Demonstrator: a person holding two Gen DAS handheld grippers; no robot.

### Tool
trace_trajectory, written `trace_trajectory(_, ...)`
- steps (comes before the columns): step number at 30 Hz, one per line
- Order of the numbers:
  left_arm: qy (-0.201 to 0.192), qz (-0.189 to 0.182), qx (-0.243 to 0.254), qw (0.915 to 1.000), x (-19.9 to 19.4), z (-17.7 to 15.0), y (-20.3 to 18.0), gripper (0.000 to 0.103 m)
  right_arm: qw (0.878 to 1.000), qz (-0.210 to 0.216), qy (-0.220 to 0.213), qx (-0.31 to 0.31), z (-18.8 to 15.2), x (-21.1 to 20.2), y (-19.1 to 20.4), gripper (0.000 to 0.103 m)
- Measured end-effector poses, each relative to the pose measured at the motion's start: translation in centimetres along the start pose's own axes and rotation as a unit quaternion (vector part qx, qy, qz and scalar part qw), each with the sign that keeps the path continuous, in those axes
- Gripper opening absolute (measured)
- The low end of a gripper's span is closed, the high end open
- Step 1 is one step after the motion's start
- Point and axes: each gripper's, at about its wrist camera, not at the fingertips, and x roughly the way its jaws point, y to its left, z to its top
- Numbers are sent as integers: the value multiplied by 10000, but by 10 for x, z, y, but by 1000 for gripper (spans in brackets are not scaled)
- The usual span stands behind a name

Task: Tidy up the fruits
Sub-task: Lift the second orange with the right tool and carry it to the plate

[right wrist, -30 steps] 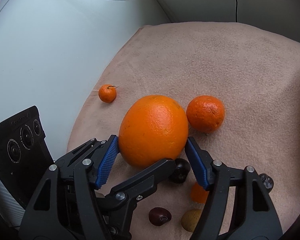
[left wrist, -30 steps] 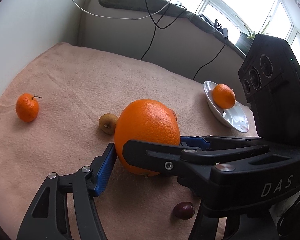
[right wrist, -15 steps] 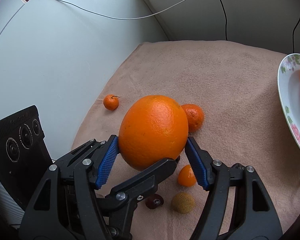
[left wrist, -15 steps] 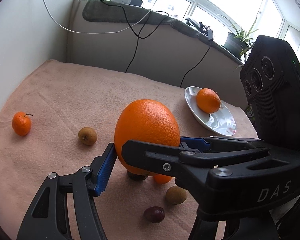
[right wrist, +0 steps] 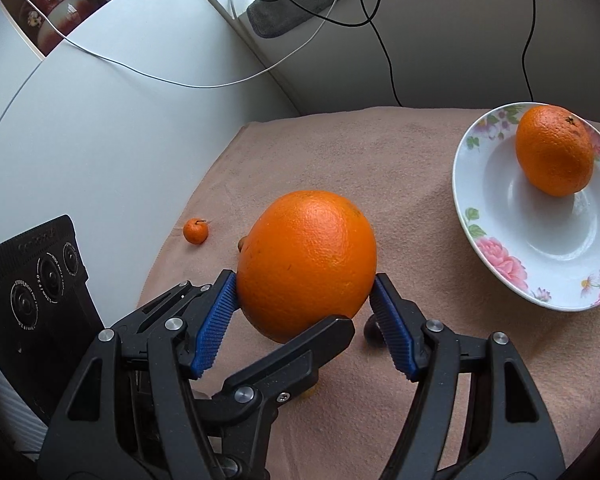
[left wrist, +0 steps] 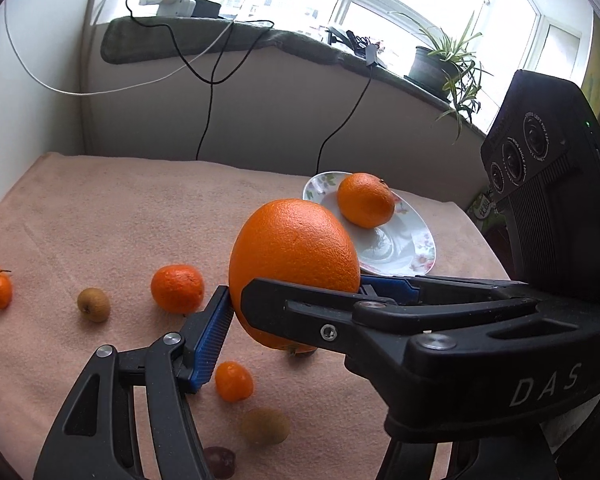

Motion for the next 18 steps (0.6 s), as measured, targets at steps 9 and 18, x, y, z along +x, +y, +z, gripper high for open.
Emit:
trace_trajectory(9, 128, -267, 313, 9991, 21, 8, -36, 63, 9990, -181, -243, 340, 1, -32, -38, 71)
trace_trajectory(18, 283, -492, 600, 9966, 46, 18, -67, 63, 9956, -313, -470, 744, -5, -60, -76, 71)
